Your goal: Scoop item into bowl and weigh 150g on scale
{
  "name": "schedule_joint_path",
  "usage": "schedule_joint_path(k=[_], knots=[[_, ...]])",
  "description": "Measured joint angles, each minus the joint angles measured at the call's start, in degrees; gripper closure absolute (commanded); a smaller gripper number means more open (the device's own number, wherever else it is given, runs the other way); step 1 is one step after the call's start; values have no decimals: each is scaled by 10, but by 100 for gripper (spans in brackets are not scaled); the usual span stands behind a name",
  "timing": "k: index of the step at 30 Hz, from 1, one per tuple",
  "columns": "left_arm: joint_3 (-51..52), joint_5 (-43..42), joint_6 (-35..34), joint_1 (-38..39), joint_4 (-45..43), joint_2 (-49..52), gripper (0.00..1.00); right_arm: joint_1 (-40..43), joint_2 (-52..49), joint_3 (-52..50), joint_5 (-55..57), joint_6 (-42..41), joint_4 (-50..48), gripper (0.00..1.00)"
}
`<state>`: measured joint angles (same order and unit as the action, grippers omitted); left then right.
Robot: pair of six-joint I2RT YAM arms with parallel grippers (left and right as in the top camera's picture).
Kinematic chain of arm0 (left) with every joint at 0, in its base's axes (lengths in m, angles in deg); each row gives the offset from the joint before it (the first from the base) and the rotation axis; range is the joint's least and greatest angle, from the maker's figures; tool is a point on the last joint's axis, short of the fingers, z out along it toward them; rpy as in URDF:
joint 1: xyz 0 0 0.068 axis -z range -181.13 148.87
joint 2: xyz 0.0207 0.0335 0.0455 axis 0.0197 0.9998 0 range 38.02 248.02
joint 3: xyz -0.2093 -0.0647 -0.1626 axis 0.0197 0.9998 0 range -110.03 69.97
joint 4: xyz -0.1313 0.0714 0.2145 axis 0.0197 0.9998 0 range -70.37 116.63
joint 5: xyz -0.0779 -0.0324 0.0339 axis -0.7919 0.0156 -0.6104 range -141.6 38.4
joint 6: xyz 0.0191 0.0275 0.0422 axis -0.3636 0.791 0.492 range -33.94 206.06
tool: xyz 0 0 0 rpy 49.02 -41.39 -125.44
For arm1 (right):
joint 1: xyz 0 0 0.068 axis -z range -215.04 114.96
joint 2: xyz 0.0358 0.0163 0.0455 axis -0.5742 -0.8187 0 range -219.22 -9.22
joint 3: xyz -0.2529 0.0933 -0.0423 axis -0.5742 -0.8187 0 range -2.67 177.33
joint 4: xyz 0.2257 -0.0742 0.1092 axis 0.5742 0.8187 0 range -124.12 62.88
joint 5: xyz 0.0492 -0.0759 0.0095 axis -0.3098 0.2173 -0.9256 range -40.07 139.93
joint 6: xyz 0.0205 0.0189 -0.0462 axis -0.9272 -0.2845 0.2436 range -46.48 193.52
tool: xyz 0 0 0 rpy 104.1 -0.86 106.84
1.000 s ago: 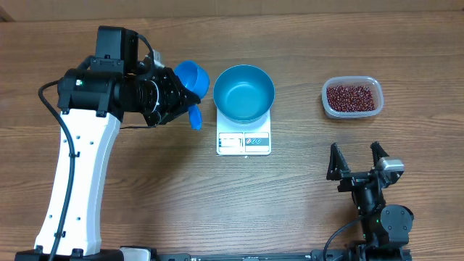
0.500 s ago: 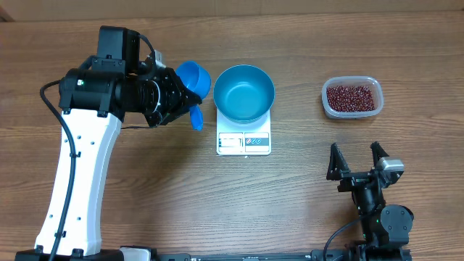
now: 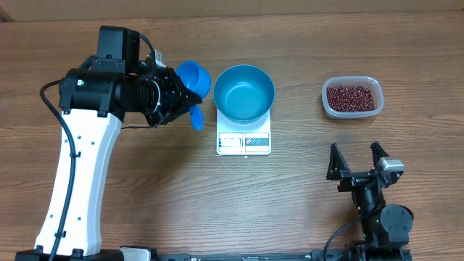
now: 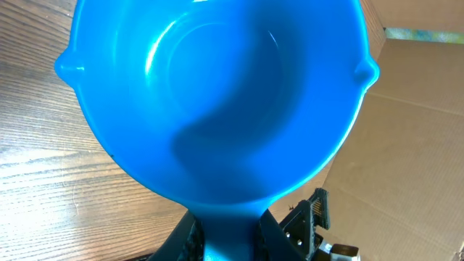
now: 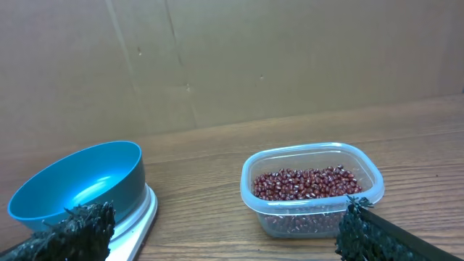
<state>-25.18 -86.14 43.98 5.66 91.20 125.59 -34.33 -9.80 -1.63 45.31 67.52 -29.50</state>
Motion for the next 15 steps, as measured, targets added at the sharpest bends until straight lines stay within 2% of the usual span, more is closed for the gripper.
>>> schedule_joint_path(k=[15], knots=[[0, 0, 0, 0, -4, 0, 96, 0, 0, 0, 0, 0, 1, 0]])
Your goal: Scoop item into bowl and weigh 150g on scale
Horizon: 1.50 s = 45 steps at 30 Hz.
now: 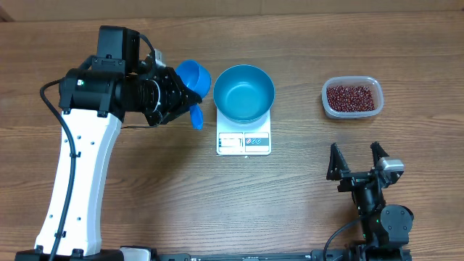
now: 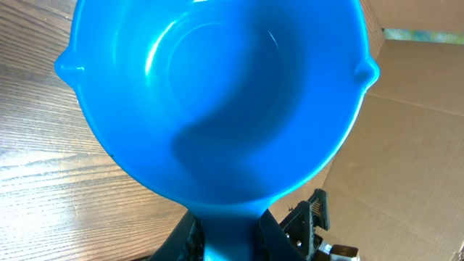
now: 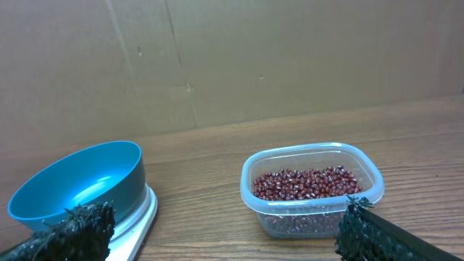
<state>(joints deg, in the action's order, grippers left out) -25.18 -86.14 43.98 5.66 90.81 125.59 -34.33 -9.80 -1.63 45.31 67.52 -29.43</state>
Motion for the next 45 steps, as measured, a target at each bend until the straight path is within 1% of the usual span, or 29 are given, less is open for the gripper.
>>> schedule_joint_path(k=[22, 29, 45], knots=[[0, 0, 0, 0, -3, 0, 96, 0, 0, 0, 0, 0, 0, 0], [0, 0, 0, 0, -5, 0, 96, 16, 0, 0, 0, 0, 0, 0], [0, 0, 0, 0, -24, 0, 96, 19, 0, 0, 0, 0, -1, 0]])
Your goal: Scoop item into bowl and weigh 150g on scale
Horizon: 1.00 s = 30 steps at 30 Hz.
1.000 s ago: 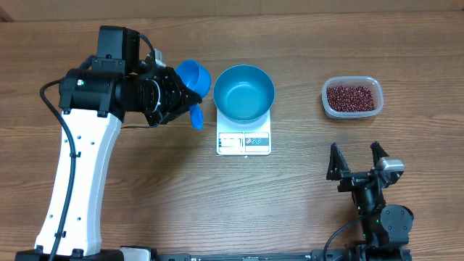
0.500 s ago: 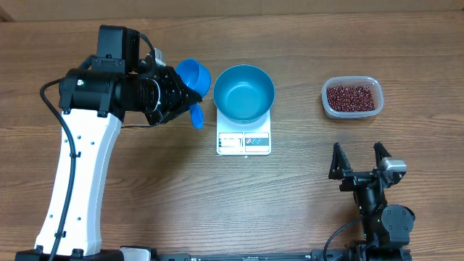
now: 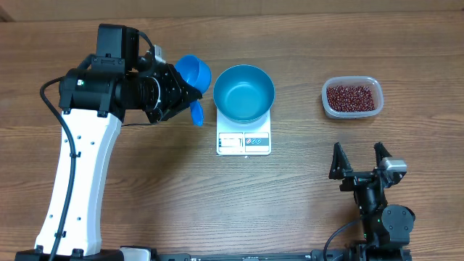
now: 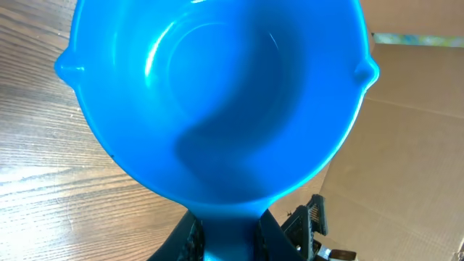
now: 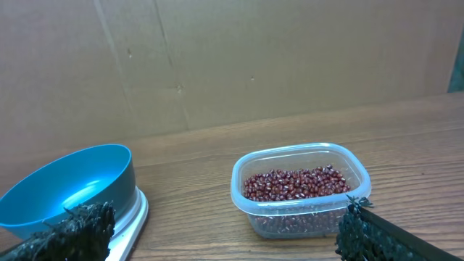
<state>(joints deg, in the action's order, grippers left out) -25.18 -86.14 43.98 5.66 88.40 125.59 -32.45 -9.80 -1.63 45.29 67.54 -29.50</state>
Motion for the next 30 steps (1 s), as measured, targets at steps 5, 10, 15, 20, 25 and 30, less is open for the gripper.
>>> schedule_joint_path(k=[5, 10, 15, 20, 25, 30], knots=[[0, 0, 0, 0, -2, 0, 96, 0, 0, 0, 0, 0, 0, 0], [0, 0, 0, 0, -3, 0, 96, 0, 0, 0, 0, 0, 0, 0], [0, 0, 0, 0, -3, 0, 95, 0, 0, 0, 0, 0, 0, 0], [0, 0, 0, 0, -6, 0, 96, 0, 0, 0, 0, 0, 0, 0], [0, 0, 0, 0, -6, 0, 96, 0, 0, 0, 0, 0, 0, 0], [0, 0, 0, 0, -6, 0, 96, 0, 0, 0, 0, 0, 0, 0]])
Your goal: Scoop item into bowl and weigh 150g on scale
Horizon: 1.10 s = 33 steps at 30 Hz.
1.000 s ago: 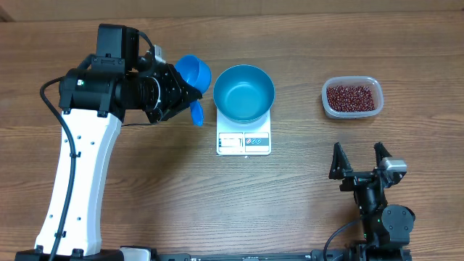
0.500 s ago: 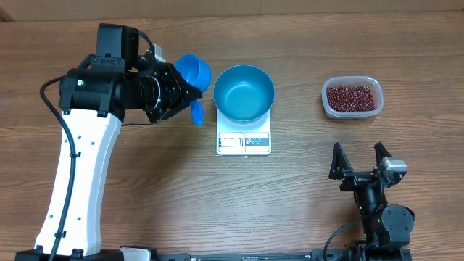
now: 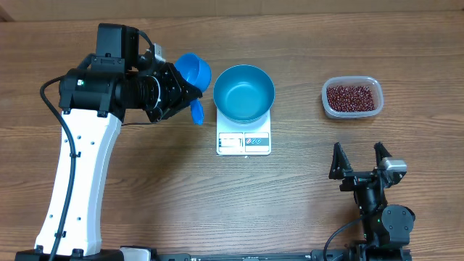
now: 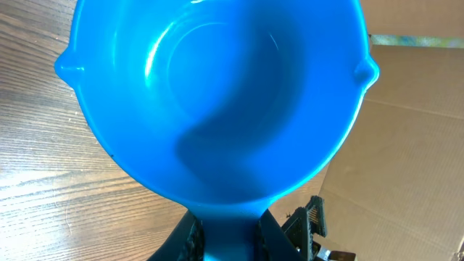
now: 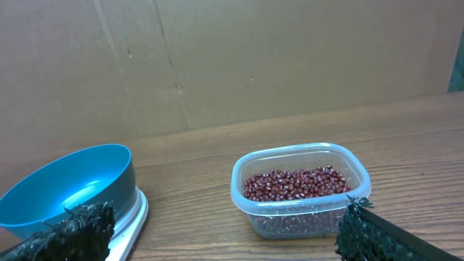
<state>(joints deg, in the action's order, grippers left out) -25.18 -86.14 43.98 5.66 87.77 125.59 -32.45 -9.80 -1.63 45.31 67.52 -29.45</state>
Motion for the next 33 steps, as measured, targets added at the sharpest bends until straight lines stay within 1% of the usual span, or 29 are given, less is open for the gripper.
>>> schedule_joint_path(k=[33], knots=[[0, 0, 0, 0, -8, 0, 96, 0, 0, 0, 0, 0, 0, 0]])
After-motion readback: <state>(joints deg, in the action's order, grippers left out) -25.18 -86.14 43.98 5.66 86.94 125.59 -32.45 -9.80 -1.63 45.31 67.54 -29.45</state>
